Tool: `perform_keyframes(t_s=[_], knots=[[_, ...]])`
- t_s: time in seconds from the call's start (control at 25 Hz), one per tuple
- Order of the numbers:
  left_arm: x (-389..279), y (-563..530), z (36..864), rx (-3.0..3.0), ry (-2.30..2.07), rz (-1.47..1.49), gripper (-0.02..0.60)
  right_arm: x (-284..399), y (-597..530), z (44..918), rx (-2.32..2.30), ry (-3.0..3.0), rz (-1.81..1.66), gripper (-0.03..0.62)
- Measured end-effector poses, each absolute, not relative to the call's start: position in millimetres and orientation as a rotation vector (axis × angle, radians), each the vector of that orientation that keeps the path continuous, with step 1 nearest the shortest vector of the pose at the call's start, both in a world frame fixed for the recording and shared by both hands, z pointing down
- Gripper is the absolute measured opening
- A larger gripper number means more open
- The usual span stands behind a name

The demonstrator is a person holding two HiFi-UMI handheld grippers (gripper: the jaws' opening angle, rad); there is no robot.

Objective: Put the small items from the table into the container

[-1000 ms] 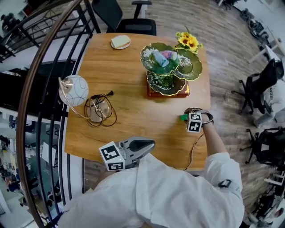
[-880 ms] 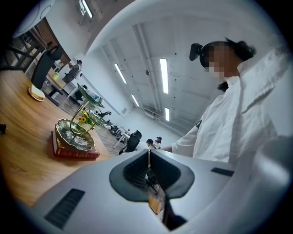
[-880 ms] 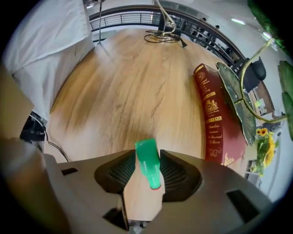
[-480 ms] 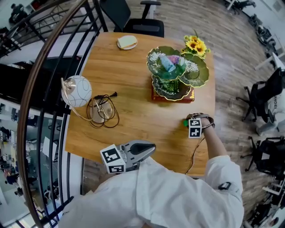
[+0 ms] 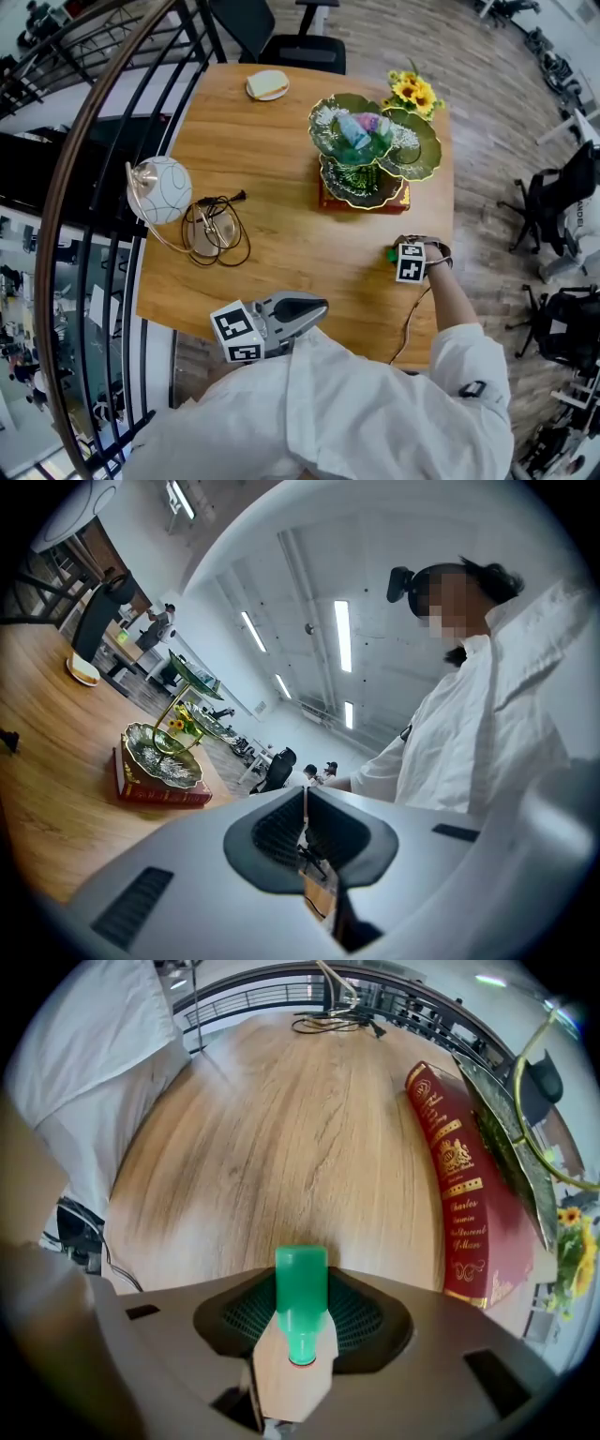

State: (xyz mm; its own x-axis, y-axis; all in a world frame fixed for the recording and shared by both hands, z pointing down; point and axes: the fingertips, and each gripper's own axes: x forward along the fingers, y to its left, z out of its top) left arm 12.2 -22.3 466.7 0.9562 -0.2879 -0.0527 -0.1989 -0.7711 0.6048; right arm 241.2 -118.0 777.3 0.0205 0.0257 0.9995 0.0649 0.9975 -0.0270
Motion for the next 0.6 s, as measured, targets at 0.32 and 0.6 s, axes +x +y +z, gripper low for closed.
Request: perform_keyframes(t_s=[0.32, 0.6], knots=[[11.7, -18.9, 462.2, 2.491, -0.330, -0.192, 0.008, 237.6, -120.1, 769.1, 0.187, -1.681, 0.184, 0.163], [13.6, -12.0, 458.5, 2.502, -0.303, -0.191, 0.008, 224.6, -131.9, 747.3, 0.315, -1.762, 0.208, 0.163]])
